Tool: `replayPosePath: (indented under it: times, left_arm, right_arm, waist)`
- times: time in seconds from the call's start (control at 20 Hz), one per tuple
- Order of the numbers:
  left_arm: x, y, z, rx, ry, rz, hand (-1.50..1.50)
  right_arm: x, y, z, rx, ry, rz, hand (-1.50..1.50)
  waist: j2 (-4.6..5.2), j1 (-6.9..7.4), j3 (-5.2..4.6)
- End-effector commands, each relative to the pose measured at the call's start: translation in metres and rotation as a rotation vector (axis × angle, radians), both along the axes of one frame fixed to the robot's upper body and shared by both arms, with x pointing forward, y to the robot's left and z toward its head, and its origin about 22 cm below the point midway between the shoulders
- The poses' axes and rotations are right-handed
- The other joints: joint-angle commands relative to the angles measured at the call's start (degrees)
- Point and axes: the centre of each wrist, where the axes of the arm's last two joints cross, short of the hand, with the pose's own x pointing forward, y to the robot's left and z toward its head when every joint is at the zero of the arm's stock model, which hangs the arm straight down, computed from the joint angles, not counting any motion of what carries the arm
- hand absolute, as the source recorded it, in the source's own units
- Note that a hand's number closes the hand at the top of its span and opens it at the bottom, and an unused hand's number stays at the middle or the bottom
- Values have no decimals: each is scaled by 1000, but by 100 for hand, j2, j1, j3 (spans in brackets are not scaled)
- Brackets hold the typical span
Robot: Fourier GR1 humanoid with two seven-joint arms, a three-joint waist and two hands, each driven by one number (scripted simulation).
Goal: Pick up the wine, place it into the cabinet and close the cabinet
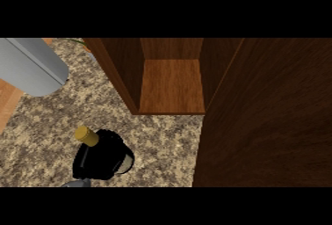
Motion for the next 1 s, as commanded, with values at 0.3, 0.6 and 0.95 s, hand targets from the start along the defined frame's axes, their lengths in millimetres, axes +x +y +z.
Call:
replayPosePath:
  times: [0.3, 0.6, 0.95]
  left_arm:
    - [4, 18, 1, 152, -121, 46, 150]
    - [-6, 70, 24, 159, -168, 177, 150]
    - [20, 80, 57, 185, -312, 233, 150]
  right_arm:
    - [-12, -16, 0, 9, -44, 9, -150]
    - [-29, -7, 8, 29, -36, 12, -150]
    - [-16, -9, 3, 22, -23, 27, -150]
  waist:
    - [5, 7, 3]
    - [-17, 34, 4]
    - [-2, 21, 2]
